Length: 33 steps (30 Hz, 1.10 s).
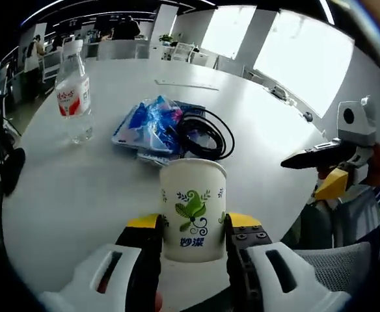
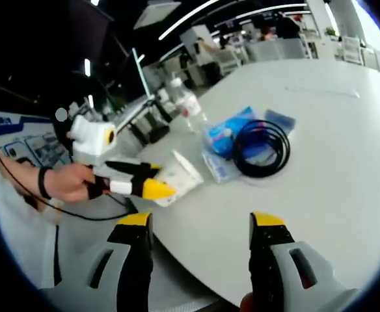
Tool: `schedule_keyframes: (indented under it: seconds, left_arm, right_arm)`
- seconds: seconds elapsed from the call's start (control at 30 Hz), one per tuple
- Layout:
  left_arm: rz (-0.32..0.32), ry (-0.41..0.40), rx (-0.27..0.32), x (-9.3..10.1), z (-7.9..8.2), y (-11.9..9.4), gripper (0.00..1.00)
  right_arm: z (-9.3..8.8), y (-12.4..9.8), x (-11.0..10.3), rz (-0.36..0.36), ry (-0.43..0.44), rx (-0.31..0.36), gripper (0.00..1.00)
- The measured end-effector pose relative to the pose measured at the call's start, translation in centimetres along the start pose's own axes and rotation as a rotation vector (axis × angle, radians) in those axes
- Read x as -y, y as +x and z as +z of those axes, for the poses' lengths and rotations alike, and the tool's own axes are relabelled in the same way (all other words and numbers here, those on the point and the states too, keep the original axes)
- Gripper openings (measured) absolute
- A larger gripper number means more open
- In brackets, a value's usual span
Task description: Arrange the tabletop items into an orderly group along one side of the table until the central work area is clear of visible clutter.
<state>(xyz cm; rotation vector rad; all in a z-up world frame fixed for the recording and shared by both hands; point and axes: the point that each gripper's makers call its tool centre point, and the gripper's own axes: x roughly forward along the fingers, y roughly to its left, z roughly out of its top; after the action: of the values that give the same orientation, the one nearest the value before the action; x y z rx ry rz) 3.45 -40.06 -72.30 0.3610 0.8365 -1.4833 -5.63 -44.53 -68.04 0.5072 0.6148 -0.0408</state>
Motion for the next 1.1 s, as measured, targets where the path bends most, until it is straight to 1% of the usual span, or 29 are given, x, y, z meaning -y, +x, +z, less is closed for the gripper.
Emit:
schedule_keyframes:
  seconds: [0.23, 0.5, 0.57, 0.63, 0.67, 0.73, 0.83, 1.0, 1.03, 1.07, 1.1]
  left_arm:
    - [-0.045, 0.084, -0.015, 2.1, -0.1, 0.2, 0.37]
    - [-0.096, 0.226, -0.024, 4.6, 0.2, 0.3, 0.37]
    - [-0.115, 0.272, -0.03, 5.2, 0.2, 0.3, 0.37]
    - [-0.139, 0.331, -0.043, 6.0, 0.0, 0.2, 0.37]
    - [-0.148, 0.368, -0.052, 6.3, -0.1, 0.2, 0.37]
    - [-0.169, 0.391, -0.058, 6.9, -0.3, 0.2, 0.37]
    - [-0.195, 0.427, -0.064, 7.5, -0.5, 0.1, 0.37]
    - [-0.222, 0.472, -0.065, 8.4, -0.8, -0.1, 0.37]
    - [-0.223, 0.489, -0.066, 8.5, -0.8, -0.1, 0.37]
    - [-0.22, 0.541, -0.072, 8.5, -0.8, -0.2, 0.37]
    - [-0.222, 0.565, -0.076, 8.7, -0.9, -0.2, 0.37]
  right_arm:
    - [0.7, 0.9, -0.7, 0.033, 0.004, 0.012, 0.56]
    - [0.8, 1.5, -1.7, 0.077, -0.002, 0.005, 0.55]
    - [0.8, 1.6, -1.9, 0.086, 0.008, 0.007, 0.54]
    - [0.7, 1.6, -1.7, 0.084, 0.031, 0.012, 0.52]
    - [0.8, 1.6, -1.7, 0.088, 0.042, 0.024, 0.51]
    - [1.1, 1.5, -1.9, 0.104, 0.075, 0.046, 0.49]
    - [1.1, 1.4, -2.2, 0.128, 0.102, 0.06, 0.45]
    - [0.5, 1.4, -3.1, 0.172, 0.135, 0.047, 0.42]
    - [0.3, 1.5, -3.3, 0.182, 0.137, 0.042, 0.41]
    - [0.2, 1.5, -3.4, 0.187, 0.137, 0.038, 0.4]
    - [0.1, 1.5, -3.7, 0.193, 0.137, 0.034, 0.38]
